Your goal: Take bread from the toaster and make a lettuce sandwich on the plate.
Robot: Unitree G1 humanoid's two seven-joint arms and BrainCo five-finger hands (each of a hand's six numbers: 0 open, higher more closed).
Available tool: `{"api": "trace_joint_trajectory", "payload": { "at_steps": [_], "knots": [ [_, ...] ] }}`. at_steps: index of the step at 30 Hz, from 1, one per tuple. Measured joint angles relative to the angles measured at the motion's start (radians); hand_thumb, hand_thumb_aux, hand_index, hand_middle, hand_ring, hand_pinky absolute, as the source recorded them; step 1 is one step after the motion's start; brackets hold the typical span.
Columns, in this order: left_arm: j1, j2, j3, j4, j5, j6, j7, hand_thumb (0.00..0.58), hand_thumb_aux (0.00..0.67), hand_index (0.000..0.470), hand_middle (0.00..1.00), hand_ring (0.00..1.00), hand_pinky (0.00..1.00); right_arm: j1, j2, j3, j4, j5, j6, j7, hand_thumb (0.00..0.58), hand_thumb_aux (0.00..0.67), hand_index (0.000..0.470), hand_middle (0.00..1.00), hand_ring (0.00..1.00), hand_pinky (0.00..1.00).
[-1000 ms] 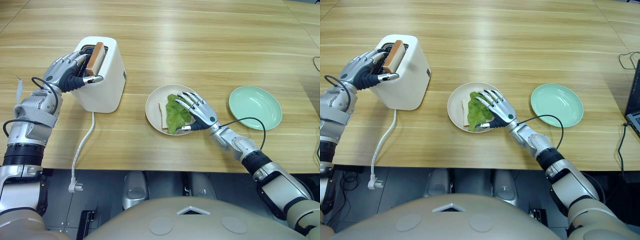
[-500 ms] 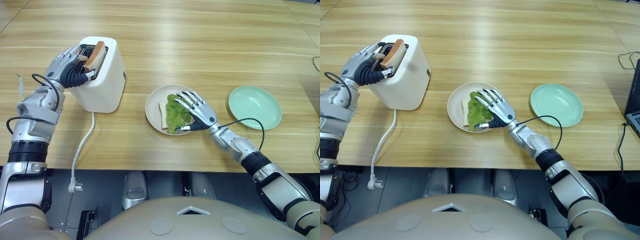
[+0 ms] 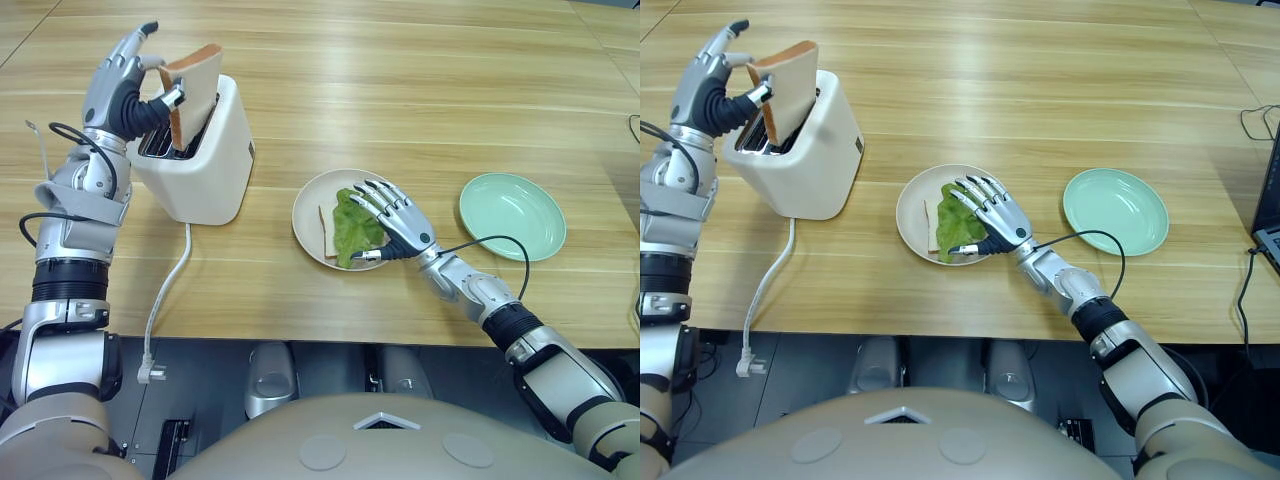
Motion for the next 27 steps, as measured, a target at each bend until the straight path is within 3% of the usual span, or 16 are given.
{"api": "trace_joint_trajectory", "payload": {
  "at_steps": [1, 2, 3, 16, 27],
  "knots": [
    [-0.006, -0.002, 0.004, 0.000, -0.003, -0.004, 0.005, 0.580, 0.670, 0.460, 0.24, 0.24, 0.24, 0.000, -0.003, -0.002, -0.008, 0.001, 0.000, 0.000, 0.000, 0.000, 0.000, 0.00, 0.00, 0.00],
    [-0.013, -0.006, 0.007, 0.000, -0.007, -0.014, 0.012, 0.580, 0.670, 0.460, 0.73, 0.73, 0.73, 0.002, -0.006, -0.008, -0.019, 0.002, 0.000, 0.000, 0.000, 0.000, 0.000, 0.00, 0.00, 0.00],
    [-0.016, -0.011, 0.011, 0.000, -0.010, -0.021, 0.015, 0.580, 0.670, 0.460, 0.99, 0.99, 0.99, 0.003, -0.008, -0.015, -0.024, 0.003, 0.000, 0.000, 0.000, 0.000, 0.000, 0.00, 0.00, 0.00],
    [-0.067, -0.083, 0.057, -0.004, -0.128, -0.108, 0.044, 0.580, 0.670, 0.460, 1.00, 1.00, 1.00, 0.039, -0.034, -0.073, -0.094, 0.035, 0.000, 0.001, 0.000, 0.000, 0.000, 0.00, 0.00, 0.00],
    [-0.086, -0.281, -0.030, -0.030, -0.364, -0.104, -0.246, 0.580, 0.670, 0.460, 1.00, 1.00, 1.00, 0.106, -0.084, -0.188, -0.211, 0.116, -0.016, 0.024, 0.000, 0.000, 0.000, 0.00, 0.00, 0.00]
  ]
}}
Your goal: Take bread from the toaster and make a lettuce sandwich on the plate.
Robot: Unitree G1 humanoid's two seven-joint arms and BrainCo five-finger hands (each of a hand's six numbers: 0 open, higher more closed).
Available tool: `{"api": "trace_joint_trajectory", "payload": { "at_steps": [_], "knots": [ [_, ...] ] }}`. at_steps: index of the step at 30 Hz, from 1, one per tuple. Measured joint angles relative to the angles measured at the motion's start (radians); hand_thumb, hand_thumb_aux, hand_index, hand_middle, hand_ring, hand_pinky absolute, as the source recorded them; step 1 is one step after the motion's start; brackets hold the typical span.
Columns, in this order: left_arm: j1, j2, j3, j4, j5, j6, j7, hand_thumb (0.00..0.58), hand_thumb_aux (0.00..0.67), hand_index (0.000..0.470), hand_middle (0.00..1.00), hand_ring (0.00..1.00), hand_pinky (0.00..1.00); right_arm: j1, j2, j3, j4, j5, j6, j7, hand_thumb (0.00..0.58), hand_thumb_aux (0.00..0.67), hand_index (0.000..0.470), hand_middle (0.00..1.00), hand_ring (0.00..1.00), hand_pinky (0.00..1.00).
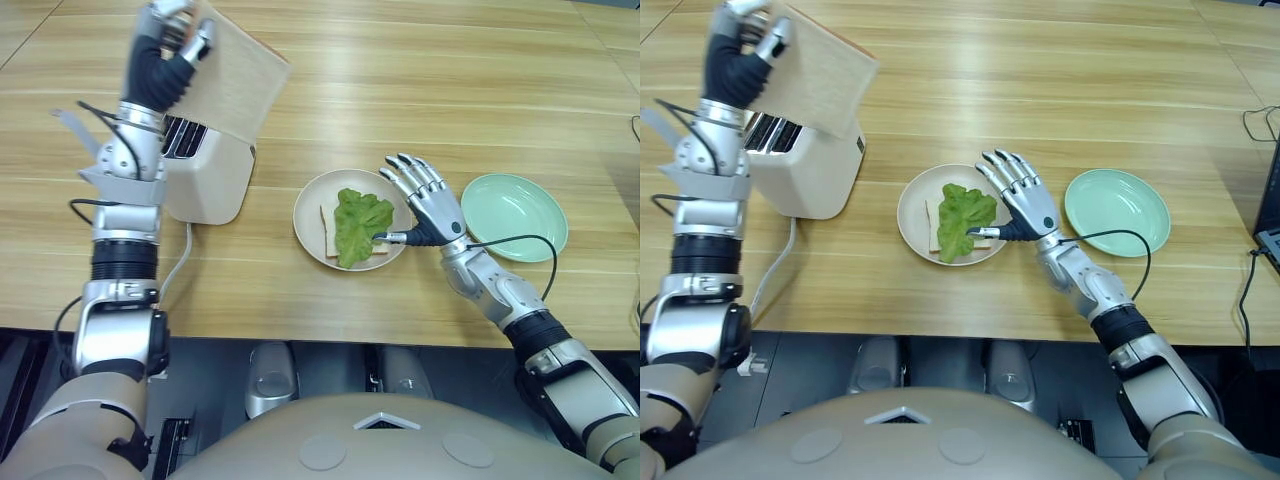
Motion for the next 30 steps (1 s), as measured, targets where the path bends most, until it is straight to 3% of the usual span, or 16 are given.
{"api": "trace_joint_trajectory", "payload": {
  "at_steps": [13, 23, 30],
  "knots": [
    [-0.070, -0.132, -0.287, 0.293, 0.031, -0.049, -0.392, 0.580, 0.670, 0.460, 1.00, 1.00, 1.00, 0.122, -0.045, -0.206, -0.125, 0.164, -0.053, 0.062, 0.000, 0.000, 0.000, 0.00, 0.00, 0.00],
    [-0.264, -0.248, -0.342, 0.666, 0.108, -0.098, -0.448, 0.580, 0.670, 0.460, 1.00, 1.00, 1.00, 0.203, -0.026, -0.212, -0.248, 0.131, -0.087, 0.108, 0.000, 0.000, 0.000, 0.00, 0.00, 0.00],
    [-0.344, -0.319, -0.349, 0.832, 0.167, -0.088, -0.419, 0.580, 0.670, 0.460, 1.00, 1.00, 1.00, 0.273, 0.005, -0.123, -0.294, 0.046, -0.126, 0.158, 0.000, 0.000, 0.000, 0.00, 0.00, 0.00]
  ]
}}
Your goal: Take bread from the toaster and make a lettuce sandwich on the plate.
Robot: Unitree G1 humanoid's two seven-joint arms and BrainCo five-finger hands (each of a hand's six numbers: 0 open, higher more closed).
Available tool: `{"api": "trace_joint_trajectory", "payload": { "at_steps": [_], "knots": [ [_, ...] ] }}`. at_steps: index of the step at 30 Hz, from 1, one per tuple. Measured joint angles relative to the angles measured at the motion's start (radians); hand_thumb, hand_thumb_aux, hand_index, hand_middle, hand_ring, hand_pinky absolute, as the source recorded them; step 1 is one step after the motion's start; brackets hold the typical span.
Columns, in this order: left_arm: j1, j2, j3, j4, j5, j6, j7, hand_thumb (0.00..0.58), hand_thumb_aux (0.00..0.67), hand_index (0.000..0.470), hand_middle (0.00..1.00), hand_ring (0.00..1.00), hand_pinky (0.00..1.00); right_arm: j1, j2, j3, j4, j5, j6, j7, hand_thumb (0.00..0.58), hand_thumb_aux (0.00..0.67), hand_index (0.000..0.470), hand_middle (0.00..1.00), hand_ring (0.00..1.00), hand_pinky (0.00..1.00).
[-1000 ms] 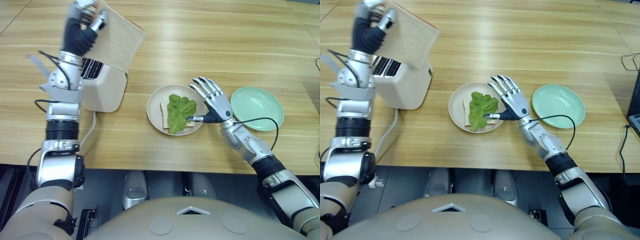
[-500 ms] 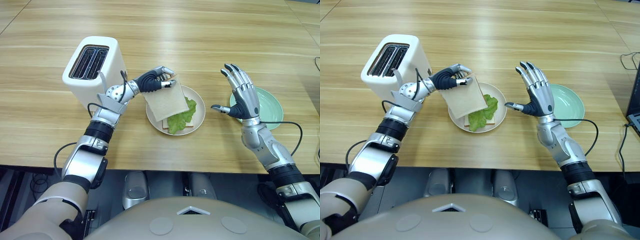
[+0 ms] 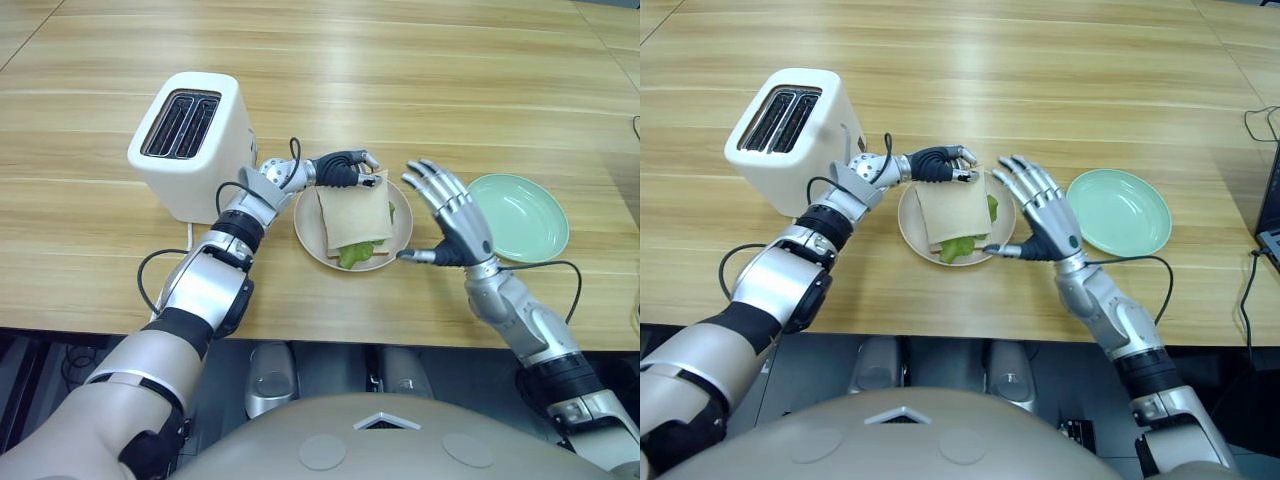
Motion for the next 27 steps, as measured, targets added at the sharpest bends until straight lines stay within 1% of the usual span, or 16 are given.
{"api": "trace_joint_trajectory", "payload": {
  "at_steps": [3, 8, 12, 15, 23, 24, 25, 26, 27],
  "knots": [
    [-0.012, -0.013, -0.012, 0.044, 0.037, 0.017, 0.046, 0.580, 0.670, 0.460, 1.00, 1.00, 1.00, 0.011, 0.021, 0.027, -0.017, -0.027, -0.004, 0.013, 0.000, 0.000, 0.000, 0.00, 0.00, 0.00],
    [-0.031, -0.046, -0.030, 0.104, 0.089, 0.064, 0.118, 0.580, 0.670, 0.460, 1.00, 1.00, 1.00, 0.009, 0.058, 0.117, 0.000, -0.098, -0.004, 0.049, 0.000, 0.000, 0.000, 0.00, 0.00, 0.00],
    [-0.039, -0.062, -0.032, 0.113, 0.119, 0.089, 0.138, 0.580, 0.670, 0.460, 1.00, 1.00, 1.00, -0.017, 0.084, 0.188, 0.116, -0.165, 0.026, 0.061, 0.000, 0.000, 0.000, 0.00, 0.00, 0.00],
    [-0.039, -0.062, -0.040, 0.139, 0.146, 0.118, 0.172, 0.580, 0.670, 0.460, 1.00, 1.00, 1.00, -0.061, 0.111, 0.223, 0.195, -0.194, 0.057, 0.049, 0.000, 0.000, 0.000, 0.00, 0.00, 0.00],
    [-0.039, -0.062, -0.050, 0.156, 0.195, 0.148, 0.220, 0.580, 0.670, 0.460, 1.00, 1.00, 1.00, -0.111, 0.127, 0.263, 0.282, -0.176, 0.058, 0.047, 0.000, 0.000, 0.000, 0.00, 0.00, 0.00],
    [-0.039, -0.062, -0.051, 0.156, 0.197, 0.151, 0.222, 0.521, 0.457, 0.314, 1.00, 1.00, 1.00, -0.113, 0.127, 0.266, 0.286, -0.170, 0.058, 0.047, 0.000, 0.000, 0.000, 0.00, 0.00, 0.00],
    [-0.039, -0.064, -0.052, 0.157, 0.205, 0.152, 0.228, 0.454, 0.357, 0.245, 0.95, 0.95, 0.95, -0.118, 0.127, 0.272, 0.294, -0.161, 0.057, 0.047, 0.000, 0.000, 0.000, 0.00, 0.00, 0.00],
    [-0.039, -0.064, -0.052, 0.157, 0.208, 0.152, 0.233, 0.000, 0.000, 0.000, 0.78, 0.78, 0.78, -0.120, 0.126, 0.274, 0.298, -0.159, 0.056, 0.047, 0.000, 0.000, 0.000, 0.00, 0.00, 0.00],
    [-0.039, -0.065, -0.056, 0.157, 0.213, 0.154, 0.244, 0.000, 0.000, 0.000, 0.78, 0.78, 0.78, -0.123, 0.126, 0.276, 0.301, -0.153, 0.054, 0.049, 0.000, 0.000, 0.000, 0.00, 0.00, 0.00]
  ]
}}
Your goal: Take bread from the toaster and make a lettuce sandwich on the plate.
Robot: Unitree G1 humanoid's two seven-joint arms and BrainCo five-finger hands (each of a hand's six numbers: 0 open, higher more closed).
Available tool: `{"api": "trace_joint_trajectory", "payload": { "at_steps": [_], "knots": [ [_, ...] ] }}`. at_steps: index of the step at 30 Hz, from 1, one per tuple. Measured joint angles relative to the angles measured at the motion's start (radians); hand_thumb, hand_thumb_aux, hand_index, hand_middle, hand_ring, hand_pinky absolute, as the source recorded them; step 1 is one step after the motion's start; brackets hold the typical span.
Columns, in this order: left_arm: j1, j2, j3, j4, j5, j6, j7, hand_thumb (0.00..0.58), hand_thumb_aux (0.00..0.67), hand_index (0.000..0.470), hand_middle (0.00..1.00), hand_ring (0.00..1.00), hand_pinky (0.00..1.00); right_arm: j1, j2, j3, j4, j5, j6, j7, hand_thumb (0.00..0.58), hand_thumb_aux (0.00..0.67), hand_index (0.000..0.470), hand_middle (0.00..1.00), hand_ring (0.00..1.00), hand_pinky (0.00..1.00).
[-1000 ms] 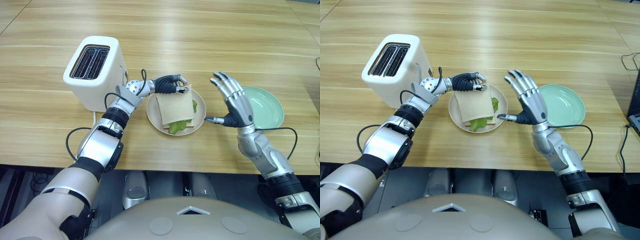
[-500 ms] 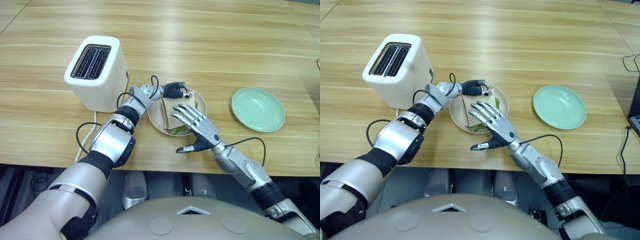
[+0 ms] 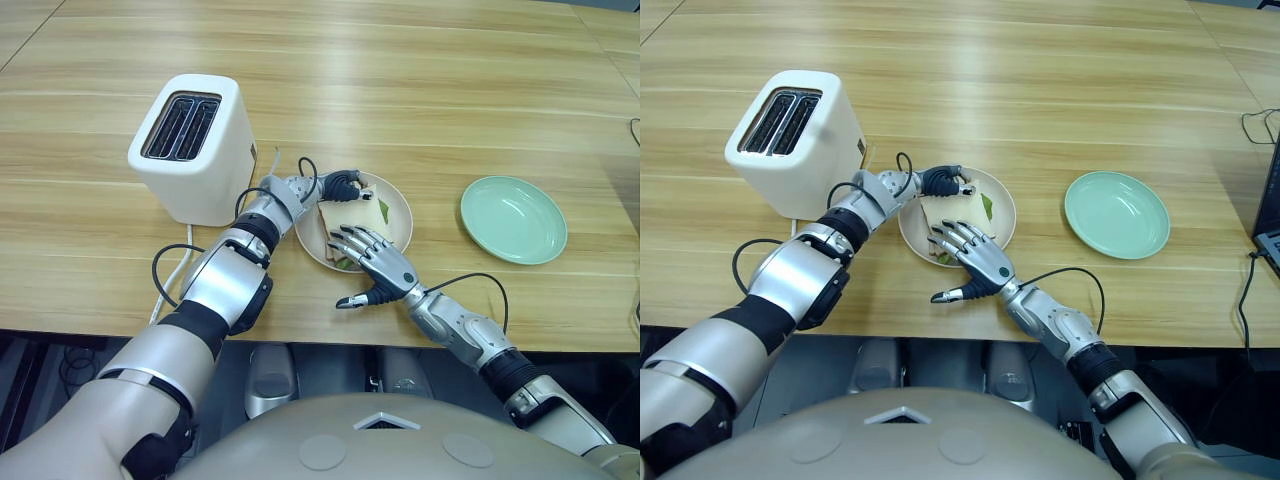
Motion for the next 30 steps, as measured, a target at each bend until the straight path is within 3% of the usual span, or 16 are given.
{"api": "trace_joint_trajectory", "payload": {
  "at_steps": [1, 2, 3, 4, 21, 25, 28, 29, 30],
  "knots": [
    [0.000, 0.000, -0.005, 0.001, 0.008, 0.004, 0.017, 0.000, 0.000, 0.000, 0.78, 0.78, 0.78, -0.001, -0.001, 0.007, 0.003, 0.010, -0.002, 0.005, 0.000, 0.000, 0.000, 0.00, 0.00, 0.00],
    [0.000, 0.000, -0.006, 0.002, 0.011, 0.007, 0.027, 0.000, 0.000, 0.000, 0.36, 0.36, 0.36, -0.001, -0.001, 0.009, 0.007, 0.016, -0.003, 0.007, 0.000, 0.000, 0.000, 0.00, 0.00, 0.00],
    [-0.001, 0.001, -0.004, 0.003, 0.014, 0.013, 0.042, 0.000, 0.000, 0.000, 0.07, 0.07, 0.07, -0.004, -0.002, 0.014, 0.015, 0.025, -0.004, 0.010, 0.000, 0.000, 0.000, 0.00, 0.00, 0.00],
    [-0.004, 0.001, -0.003, 0.004, 0.014, 0.018, 0.047, 0.000, 0.000, 0.000, 0.00, 0.00, 0.00, -0.005, -0.002, 0.015, 0.019, 0.028, -0.004, 0.010, 0.000, 0.000, 0.000, 0.00, 0.00, 0.00],
    [-0.146, 0.071, 0.060, 0.013, 0.016, 0.037, 0.283, 0.000, 0.000, 0.000, 0.00, 0.00, 0.00, -0.032, -0.010, 0.021, 0.055, 0.088, -0.018, 0.058, 0.000, 0.000, 0.000, 0.00, 0.00, 0.00],
    [-0.156, 0.089, 0.129, -0.014, -0.042, -0.053, 0.325, 0.000, 0.000, 0.000, 0.00, 0.00, 0.00, 0.001, -0.019, -0.009, -0.007, 0.120, -0.036, 0.048, 0.000, 0.000, 0.000, 0.00, 0.00, 0.00],
    [-0.119, 0.076, 0.257, -0.077, -0.198, -0.188, 0.213, 0.000, 0.000, 0.000, 0.00, 0.00, 0.00, 0.053, -0.022, -0.066, -0.101, 0.192, -0.080, 0.032, 0.000, 0.000, 0.000, 0.00, 0.00, 0.00],
    [-0.070, 0.063, 0.308, -0.128, -0.285, -0.260, 0.124, 0.045, 0.026, 0.018, 0.04, 0.04, 0.04, 0.069, -0.022, -0.102, -0.168, 0.257, -0.113, 0.036, 0.000, 0.000, 0.000, 0.00, 0.00, 0.00],
    [-0.041, 0.055, 0.326, -0.148, -0.324, -0.297, 0.085, 0.136, 0.084, 0.058, 0.10, 0.10, 0.10, 0.071, -0.022, -0.123, -0.211, 0.291, -0.131, 0.037, 0.000, 0.000, 0.000, 0.00, 0.00, 0.00]
  ]
}}
